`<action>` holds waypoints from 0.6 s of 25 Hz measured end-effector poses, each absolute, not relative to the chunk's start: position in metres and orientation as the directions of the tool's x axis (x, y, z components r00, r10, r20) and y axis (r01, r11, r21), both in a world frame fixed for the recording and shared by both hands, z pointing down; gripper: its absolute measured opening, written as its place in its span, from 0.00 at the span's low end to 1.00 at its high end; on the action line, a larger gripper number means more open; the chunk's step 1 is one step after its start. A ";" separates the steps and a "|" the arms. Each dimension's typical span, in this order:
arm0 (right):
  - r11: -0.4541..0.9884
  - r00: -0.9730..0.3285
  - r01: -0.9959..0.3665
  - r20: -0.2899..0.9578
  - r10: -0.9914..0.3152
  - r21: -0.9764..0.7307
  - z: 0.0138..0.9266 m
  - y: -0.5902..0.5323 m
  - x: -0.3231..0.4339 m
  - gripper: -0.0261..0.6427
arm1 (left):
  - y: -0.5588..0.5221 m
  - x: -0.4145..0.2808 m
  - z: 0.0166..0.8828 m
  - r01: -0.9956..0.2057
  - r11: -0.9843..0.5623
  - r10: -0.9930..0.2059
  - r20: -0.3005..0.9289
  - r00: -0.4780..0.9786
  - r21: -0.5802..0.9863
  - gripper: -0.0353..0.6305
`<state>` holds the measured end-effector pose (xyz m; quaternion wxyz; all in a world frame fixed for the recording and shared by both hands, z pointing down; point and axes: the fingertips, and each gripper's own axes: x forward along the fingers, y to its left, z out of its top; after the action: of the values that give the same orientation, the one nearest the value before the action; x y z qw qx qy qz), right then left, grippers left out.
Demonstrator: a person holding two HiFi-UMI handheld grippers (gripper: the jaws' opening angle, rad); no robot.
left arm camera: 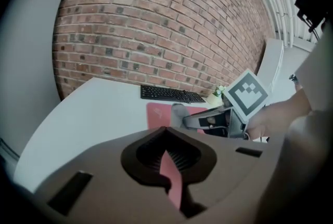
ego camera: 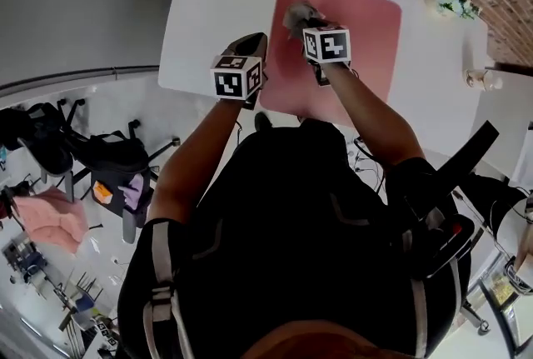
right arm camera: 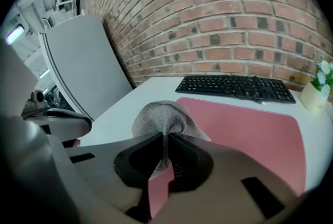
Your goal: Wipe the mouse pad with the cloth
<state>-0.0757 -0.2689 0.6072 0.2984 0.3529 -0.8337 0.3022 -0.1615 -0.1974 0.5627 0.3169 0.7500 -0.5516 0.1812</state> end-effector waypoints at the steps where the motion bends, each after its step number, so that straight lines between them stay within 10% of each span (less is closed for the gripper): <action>1: 0.578 -0.580 -0.760 0.711 -0.398 -0.296 0.611 -0.270 -0.086 0.09 | -0.199 -0.166 0.564 -0.946 -0.179 -0.713 0.626 0.315 0.271 0.05; 15: 0.617 -0.573 -0.731 0.753 -0.323 -0.291 0.658 -0.289 -0.126 0.09 | -0.212 -0.177 0.575 -0.959 -0.115 -0.709 0.655 0.262 0.260 0.05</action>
<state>-0.1260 -0.2894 0.6580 0.3371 0.3163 -0.8335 0.3027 -0.1772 -0.2115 0.5747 0.3309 0.7223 -0.5772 0.1888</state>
